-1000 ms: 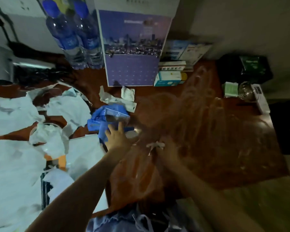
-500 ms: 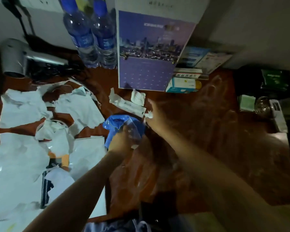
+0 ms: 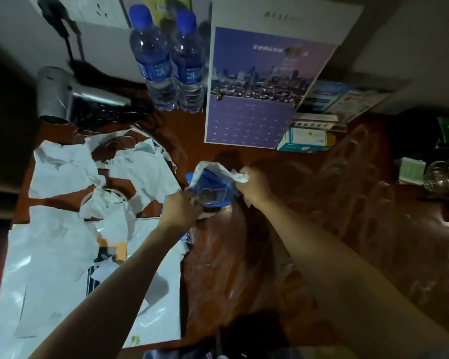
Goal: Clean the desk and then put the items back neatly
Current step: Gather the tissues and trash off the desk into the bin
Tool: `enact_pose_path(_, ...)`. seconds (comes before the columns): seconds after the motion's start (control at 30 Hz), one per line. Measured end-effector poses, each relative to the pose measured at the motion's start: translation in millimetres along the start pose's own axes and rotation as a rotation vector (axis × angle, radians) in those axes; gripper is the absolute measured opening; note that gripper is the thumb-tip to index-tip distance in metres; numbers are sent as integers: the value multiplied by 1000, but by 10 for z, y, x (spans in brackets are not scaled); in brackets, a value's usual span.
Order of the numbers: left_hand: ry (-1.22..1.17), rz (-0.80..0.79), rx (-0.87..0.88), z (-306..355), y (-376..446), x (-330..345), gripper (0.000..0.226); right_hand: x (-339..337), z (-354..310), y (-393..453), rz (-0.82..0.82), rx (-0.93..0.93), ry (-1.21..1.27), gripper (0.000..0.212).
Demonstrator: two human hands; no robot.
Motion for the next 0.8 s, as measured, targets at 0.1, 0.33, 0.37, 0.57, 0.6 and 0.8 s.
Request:
enact_pose_path(0.1, 5, 51, 52, 111, -42, -121, 14, -83, 151, -75, -12, 71, -11, 12)
enact_pose_path(0.33, -21, 187, 201, 472, -169, -292, 21, -732, 282, -519, 176, 197, 182, 27)
enact_pose_path(0.37, -35, 222, 229, 567, -236, -348, 27, -853, 320, -604, 200, 203, 218, 29)
enact_pose_path(0.57, 154, 222, 471, 1516, -674, -247, 30, -1784, 625, -1357, 339, 196, 517, 9)
enact_pose_path(0.6, 130, 256, 494, 1678, -755, -188, 31, -1972, 694, -1516, 369, 193, 494, 8)
enact_pose_path(0.8, 53, 171, 653, 2861, -1507, 438, 17, -3054, 1494, -2533, 600, 268, 439, 17)
Point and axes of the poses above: each hand's wrist, its own y-axis towards the middle knuckle, its own x-axis out of the palm, z = x × y, the point moved 8 cm from there along y, towards the middle knuckle, and after that the axes turned 14 degrees about y, right-handed, at the moved point
